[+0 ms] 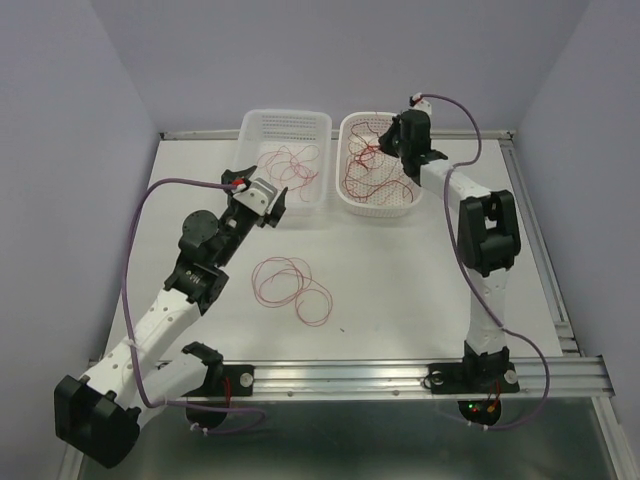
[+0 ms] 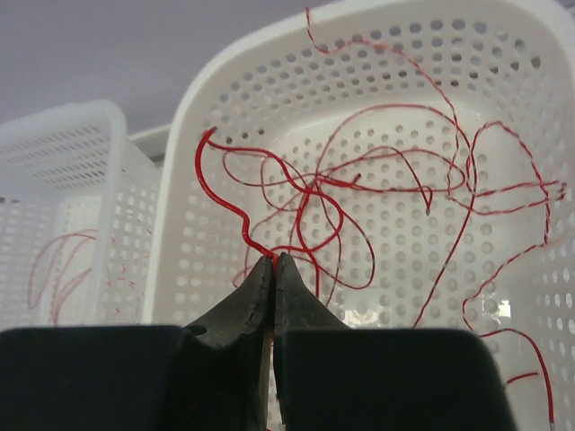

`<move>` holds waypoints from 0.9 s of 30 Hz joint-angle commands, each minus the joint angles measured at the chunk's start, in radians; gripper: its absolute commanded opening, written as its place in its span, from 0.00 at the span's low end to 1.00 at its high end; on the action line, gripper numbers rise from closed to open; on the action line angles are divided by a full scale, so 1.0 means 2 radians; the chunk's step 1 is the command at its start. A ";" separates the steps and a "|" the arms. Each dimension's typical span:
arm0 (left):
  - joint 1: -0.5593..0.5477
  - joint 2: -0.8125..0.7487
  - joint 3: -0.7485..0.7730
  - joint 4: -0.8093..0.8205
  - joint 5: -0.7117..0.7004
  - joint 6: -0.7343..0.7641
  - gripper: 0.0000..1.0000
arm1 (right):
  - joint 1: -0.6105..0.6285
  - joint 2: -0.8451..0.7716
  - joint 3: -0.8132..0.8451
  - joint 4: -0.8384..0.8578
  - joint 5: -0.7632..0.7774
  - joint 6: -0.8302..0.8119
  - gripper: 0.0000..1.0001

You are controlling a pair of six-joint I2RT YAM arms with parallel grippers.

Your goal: Untangle the cables

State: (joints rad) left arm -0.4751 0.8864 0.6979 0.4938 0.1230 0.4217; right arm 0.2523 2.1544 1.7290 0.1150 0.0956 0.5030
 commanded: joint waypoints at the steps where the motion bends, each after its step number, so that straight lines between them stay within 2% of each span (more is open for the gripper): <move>1: 0.003 -0.013 -0.008 0.036 0.005 -0.002 0.83 | 0.007 0.035 0.040 -0.103 0.034 -0.041 0.02; 5: 0.003 -0.014 -0.010 0.036 0.009 -0.002 0.83 | 0.011 0.062 0.070 -0.143 0.038 -0.054 0.10; 6: 0.003 -0.014 -0.010 0.036 0.011 -0.003 0.83 | 0.012 0.063 0.071 -0.144 0.037 -0.057 0.19; 7: 0.003 -0.013 -0.010 0.035 0.011 -0.003 0.83 | 0.011 0.066 0.073 -0.144 0.037 -0.059 0.20; 8: 0.003 -0.011 -0.010 0.036 0.011 -0.004 0.83 | 0.011 0.067 0.076 -0.145 0.037 -0.061 0.32; 10: 0.003 -0.010 -0.010 0.035 0.011 -0.005 0.83 | 0.011 0.068 0.090 -0.146 0.036 -0.065 0.41; 11: 0.002 -0.008 -0.010 0.036 0.011 -0.004 0.83 | 0.012 0.067 0.096 -0.147 0.035 -0.067 0.50; 21: 0.003 -0.004 -0.015 0.034 0.008 0.018 0.84 | 0.031 0.001 0.100 -0.151 0.057 -0.090 0.57; 25: 0.003 0.003 -0.009 0.016 0.008 0.030 0.86 | 0.043 -0.045 0.063 -0.152 0.079 -0.096 0.75; 26: 0.002 0.006 -0.003 0.012 0.009 0.030 0.86 | 0.046 -0.053 0.054 -0.151 0.085 -0.096 0.83; 27: 0.003 0.012 0.000 0.002 0.009 0.030 0.86 | 0.049 -0.068 0.040 -0.151 0.088 -0.095 0.85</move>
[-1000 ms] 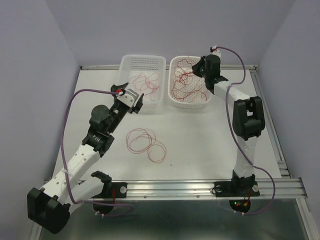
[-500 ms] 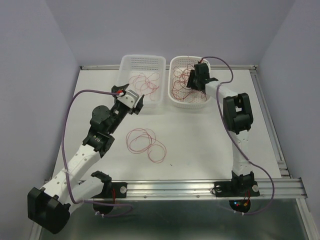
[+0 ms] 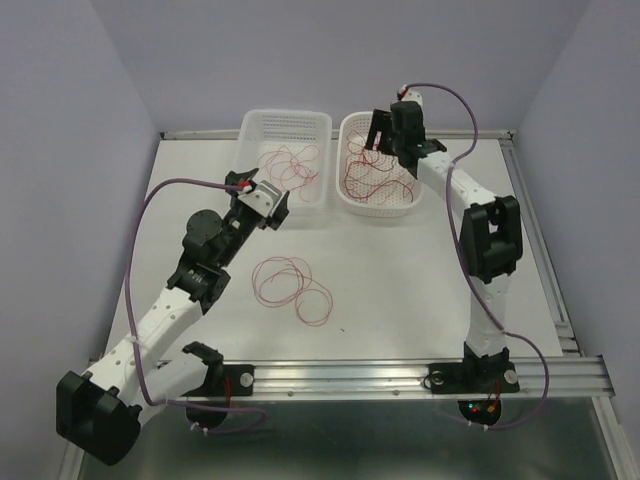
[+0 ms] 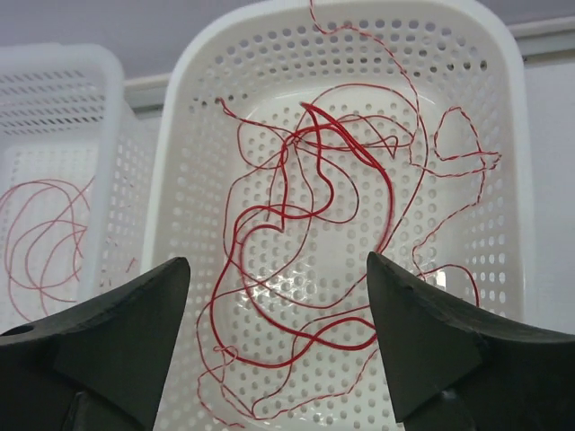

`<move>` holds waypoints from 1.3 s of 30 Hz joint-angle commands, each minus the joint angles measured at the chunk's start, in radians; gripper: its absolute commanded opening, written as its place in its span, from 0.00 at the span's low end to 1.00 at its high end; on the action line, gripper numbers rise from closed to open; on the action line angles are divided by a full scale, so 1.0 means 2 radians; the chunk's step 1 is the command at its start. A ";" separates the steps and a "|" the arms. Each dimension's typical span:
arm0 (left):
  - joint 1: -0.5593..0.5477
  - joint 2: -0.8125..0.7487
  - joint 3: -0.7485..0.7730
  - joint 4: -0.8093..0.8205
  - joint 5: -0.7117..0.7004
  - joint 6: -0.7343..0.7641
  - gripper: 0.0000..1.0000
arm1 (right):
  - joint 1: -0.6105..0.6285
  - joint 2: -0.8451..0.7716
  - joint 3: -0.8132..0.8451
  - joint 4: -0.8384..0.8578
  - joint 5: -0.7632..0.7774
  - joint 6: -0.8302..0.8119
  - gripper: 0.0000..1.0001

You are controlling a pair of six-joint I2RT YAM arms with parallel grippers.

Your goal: Untangle the cables

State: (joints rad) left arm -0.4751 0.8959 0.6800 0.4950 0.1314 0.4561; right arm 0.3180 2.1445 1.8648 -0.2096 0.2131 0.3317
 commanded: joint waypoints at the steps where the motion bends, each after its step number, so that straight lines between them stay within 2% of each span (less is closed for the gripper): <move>1: 0.003 0.010 0.011 -0.001 0.006 0.013 0.86 | 0.017 -0.069 -0.034 0.010 0.032 -0.009 0.88; 8: 0.003 0.007 0.018 -0.027 0.028 0.027 0.86 | 0.032 -0.111 -0.089 0.010 0.054 -0.014 0.88; 13: 0.003 0.005 0.030 -0.124 0.089 0.076 0.85 | 0.063 -0.169 -0.151 0.022 0.048 -0.022 0.80; 16: 0.001 0.012 0.031 -0.176 0.139 0.103 0.84 | 0.088 -0.234 -0.237 0.052 0.054 -0.026 0.77; 17: -0.002 0.015 0.024 -0.178 0.144 0.107 0.84 | 0.096 -0.275 -0.291 0.063 0.045 -0.023 0.77; 20: -0.014 0.026 0.002 -0.177 0.156 0.144 0.85 | 0.105 -0.347 -0.381 0.116 0.015 -0.009 0.77; 21: -0.017 0.040 -0.002 -0.178 0.157 0.181 0.85 | 0.115 -0.395 -0.436 0.124 0.013 -0.006 0.77; 25: -0.025 0.098 0.007 -0.211 0.182 0.239 0.88 | 0.135 -0.493 -0.517 0.141 0.005 0.008 0.77; 28: -0.025 0.153 0.037 -0.246 0.200 0.249 0.86 | 0.142 -0.554 -0.577 0.152 0.000 0.022 0.77; 33: -0.025 0.224 0.053 -0.258 0.201 0.265 0.82 | 0.145 -0.600 -0.633 0.168 -0.017 0.034 0.75; 37: -0.026 0.271 0.073 -0.249 0.190 0.253 0.79 | 0.144 -0.604 -0.636 0.171 -0.031 0.034 0.75; 39: -0.026 0.304 0.091 -0.253 0.181 0.255 0.73 | 0.145 -0.607 -0.639 0.172 -0.034 0.033 0.75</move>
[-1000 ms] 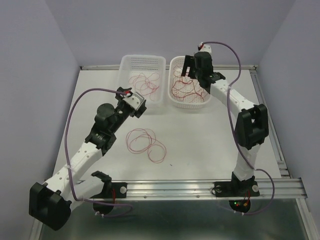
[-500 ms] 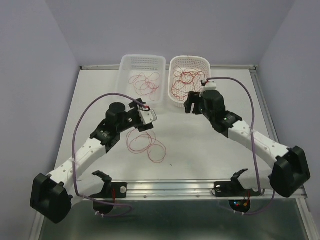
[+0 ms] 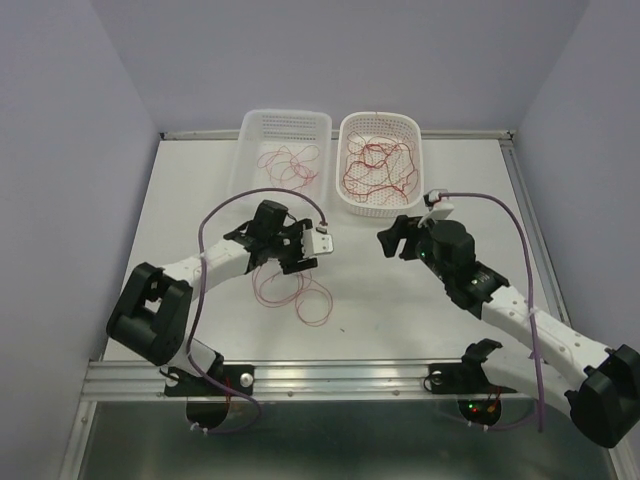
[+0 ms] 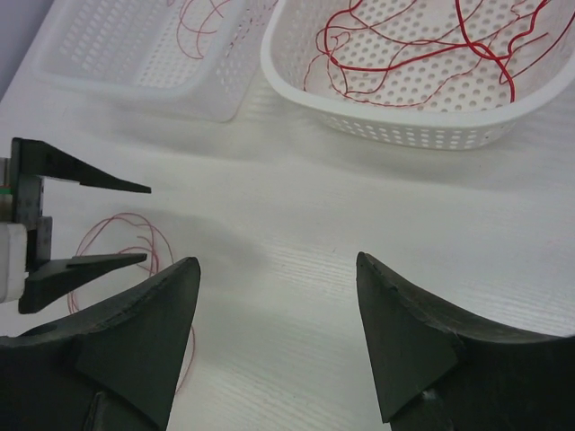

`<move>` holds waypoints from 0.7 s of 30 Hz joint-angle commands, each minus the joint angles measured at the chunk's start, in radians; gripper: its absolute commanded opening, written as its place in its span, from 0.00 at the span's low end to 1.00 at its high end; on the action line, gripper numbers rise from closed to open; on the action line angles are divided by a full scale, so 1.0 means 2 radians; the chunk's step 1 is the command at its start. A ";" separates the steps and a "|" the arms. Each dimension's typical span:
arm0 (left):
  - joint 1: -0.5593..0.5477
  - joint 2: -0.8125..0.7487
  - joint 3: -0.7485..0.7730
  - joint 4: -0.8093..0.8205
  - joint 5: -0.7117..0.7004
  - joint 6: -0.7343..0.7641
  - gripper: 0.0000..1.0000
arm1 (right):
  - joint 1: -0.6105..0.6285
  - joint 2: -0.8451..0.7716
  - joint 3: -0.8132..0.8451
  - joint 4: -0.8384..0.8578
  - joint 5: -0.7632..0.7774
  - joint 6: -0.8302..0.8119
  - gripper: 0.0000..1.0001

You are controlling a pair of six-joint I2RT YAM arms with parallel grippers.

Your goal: Untangle the cables

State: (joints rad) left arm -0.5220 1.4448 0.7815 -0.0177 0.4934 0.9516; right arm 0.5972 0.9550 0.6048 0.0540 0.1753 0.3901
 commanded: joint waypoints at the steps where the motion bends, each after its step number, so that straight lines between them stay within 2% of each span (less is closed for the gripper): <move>1: -0.001 0.041 0.047 -0.002 -0.005 0.009 0.71 | 0.005 -0.015 -0.011 0.042 -0.014 0.004 0.75; 5: 0.003 0.078 0.073 -0.030 -0.003 0.014 0.62 | 0.005 -0.024 -0.021 0.047 -0.009 0.003 0.76; 9: 0.010 0.087 0.077 -0.039 0.001 0.019 0.58 | 0.006 -0.036 -0.026 0.051 -0.010 0.002 0.76; 14: 0.017 0.079 0.076 -0.088 0.017 0.056 0.66 | 0.006 -0.035 -0.026 0.052 -0.011 0.001 0.76; 17: 0.029 0.055 0.073 -0.119 0.031 0.083 0.67 | 0.006 -0.032 -0.028 0.054 -0.013 0.000 0.77; 21: 0.034 0.073 0.085 -0.156 0.026 0.106 0.65 | 0.005 -0.031 -0.026 0.054 -0.016 0.000 0.77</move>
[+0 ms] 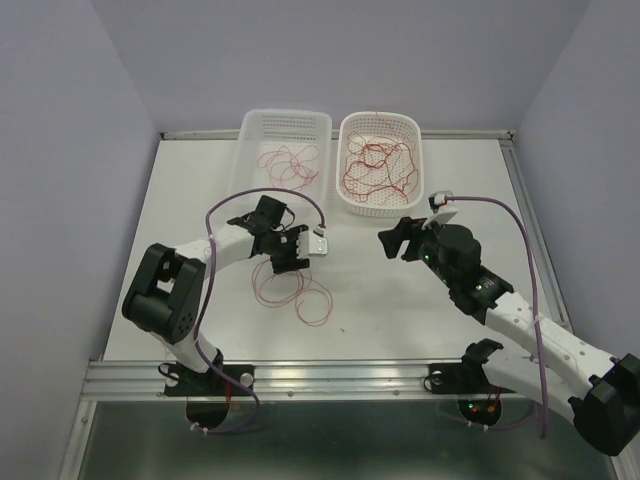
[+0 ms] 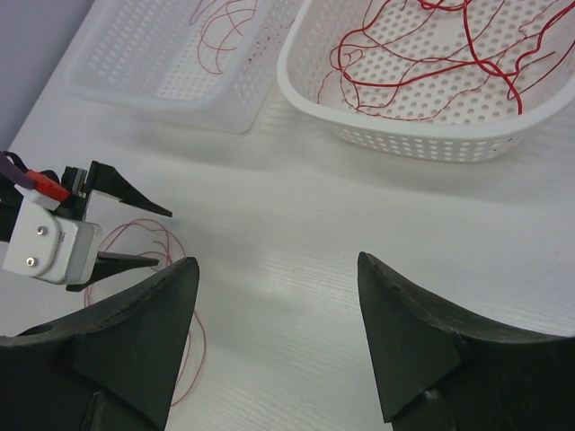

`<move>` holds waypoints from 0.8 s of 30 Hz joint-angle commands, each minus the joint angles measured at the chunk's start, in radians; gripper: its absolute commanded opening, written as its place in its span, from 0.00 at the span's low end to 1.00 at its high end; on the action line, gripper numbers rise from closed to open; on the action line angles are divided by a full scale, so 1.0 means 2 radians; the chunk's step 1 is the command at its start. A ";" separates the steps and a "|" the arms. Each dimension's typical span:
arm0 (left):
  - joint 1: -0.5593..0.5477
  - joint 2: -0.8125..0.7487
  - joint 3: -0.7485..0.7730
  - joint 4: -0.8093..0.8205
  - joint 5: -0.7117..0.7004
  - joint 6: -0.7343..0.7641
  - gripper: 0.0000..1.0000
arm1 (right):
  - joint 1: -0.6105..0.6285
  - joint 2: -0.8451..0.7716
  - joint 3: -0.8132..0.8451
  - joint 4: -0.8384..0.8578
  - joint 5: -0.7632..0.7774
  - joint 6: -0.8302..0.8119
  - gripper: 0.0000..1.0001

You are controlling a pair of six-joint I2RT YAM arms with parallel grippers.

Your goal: Untangle the cables

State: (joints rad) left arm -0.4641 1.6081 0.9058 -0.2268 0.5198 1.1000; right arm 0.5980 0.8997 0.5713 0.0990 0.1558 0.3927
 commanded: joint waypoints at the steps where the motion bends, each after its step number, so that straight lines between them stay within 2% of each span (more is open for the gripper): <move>1: 0.005 -0.001 0.027 -0.052 0.009 0.030 0.63 | 0.006 -0.004 -0.009 0.032 -0.008 -0.002 0.77; 9: 0.011 0.032 0.059 -0.055 0.010 0.022 0.50 | 0.005 -0.015 -0.013 0.031 -0.011 -0.001 0.77; 13: 0.011 0.047 0.066 -0.058 0.009 0.020 0.50 | 0.005 -0.010 -0.011 0.032 -0.013 -0.002 0.77; 17: 0.011 0.047 0.068 -0.071 0.015 0.023 0.36 | 0.006 -0.009 -0.010 0.033 -0.010 -0.002 0.77; 20: 0.010 0.043 0.065 -0.081 0.022 0.028 0.36 | 0.005 -0.009 -0.012 0.033 -0.010 -0.002 0.77; 22: 0.010 0.046 0.067 -0.084 0.021 0.026 0.19 | 0.005 -0.010 -0.013 0.033 -0.010 -0.002 0.77; 23: 0.010 0.047 0.069 -0.084 0.018 0.024 0.02 | 0.005 -0.010 -0.012 0.033 -0.009 -0.002 0.77; 24: 0.010 0.051 0.070 -0.084 0.018 0.023 0.00 | 0.005 -0.010 -0.013 0.033 -0.009 -0.002 0.77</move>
State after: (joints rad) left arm -0.4473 1.7157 1.0107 -0.3561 0.5285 1.1465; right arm 0.5980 0.8898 0.5713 0.1059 0.1379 0.3923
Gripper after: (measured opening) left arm 0.052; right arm 0.765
